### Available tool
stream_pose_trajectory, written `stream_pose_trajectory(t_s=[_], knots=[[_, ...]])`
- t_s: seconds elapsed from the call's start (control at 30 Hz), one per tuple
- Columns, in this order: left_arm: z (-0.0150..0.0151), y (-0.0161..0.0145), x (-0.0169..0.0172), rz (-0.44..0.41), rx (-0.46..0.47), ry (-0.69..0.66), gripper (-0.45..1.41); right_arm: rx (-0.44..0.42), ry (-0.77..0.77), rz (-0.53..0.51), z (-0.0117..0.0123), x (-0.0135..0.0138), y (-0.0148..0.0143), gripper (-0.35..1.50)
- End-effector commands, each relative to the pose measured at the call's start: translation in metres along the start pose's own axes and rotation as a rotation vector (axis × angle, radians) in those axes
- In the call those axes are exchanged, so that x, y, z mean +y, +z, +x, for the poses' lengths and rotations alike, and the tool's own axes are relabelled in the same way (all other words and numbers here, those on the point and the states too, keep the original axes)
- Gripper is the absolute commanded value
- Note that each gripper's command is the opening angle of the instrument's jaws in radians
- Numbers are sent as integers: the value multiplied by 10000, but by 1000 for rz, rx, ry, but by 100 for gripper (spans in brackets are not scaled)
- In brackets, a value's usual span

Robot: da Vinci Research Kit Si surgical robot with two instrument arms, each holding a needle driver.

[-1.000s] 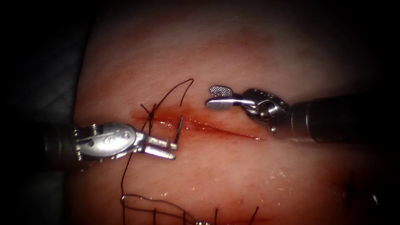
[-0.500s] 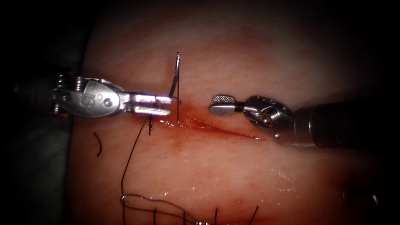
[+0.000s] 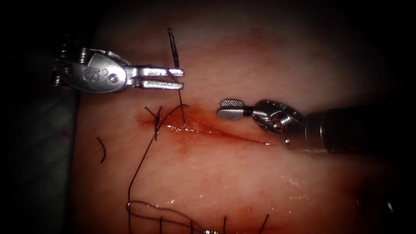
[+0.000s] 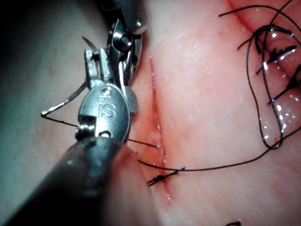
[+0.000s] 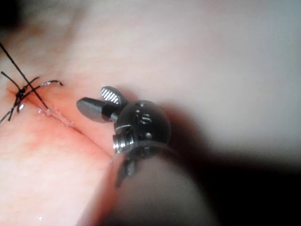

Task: Wound Closure
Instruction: Rotate the needle through the skin using the left needle driver, then pass the needle back to the right hand.

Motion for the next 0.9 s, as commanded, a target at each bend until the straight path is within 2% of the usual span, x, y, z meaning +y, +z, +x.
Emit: stream_pose_trajectory(t_s=[0.03,0.13,0.2,0.27,0.37,0.53,0.63,0.9], knots=[[-10,6,8,3,-4,11,-45,-1,1,2,-6,-1,6,14],[-20,8,23,5,-11,35,-45,-2,9,3,-6,-4,5,24],[-28,9,34,4,-15,47,-45,-4,32,4,-4,-9,4,49],[-34,10,43,4,-19,58,-45,-8,75,6,-1,-15,3,86],[-44,12,60,3,-24,65,-45,-18,142,5,6,-24,0,120],[-60,16,86,-27,-67,78,-45,-73,270,83,15,-44,-2,113],[-68,19,100,-55,-90,94,-45,-98,318,120,17,-56,0,118],[-90,28,130,-90,-161,210,-45,-177,378,186,7,-84,18,110]])
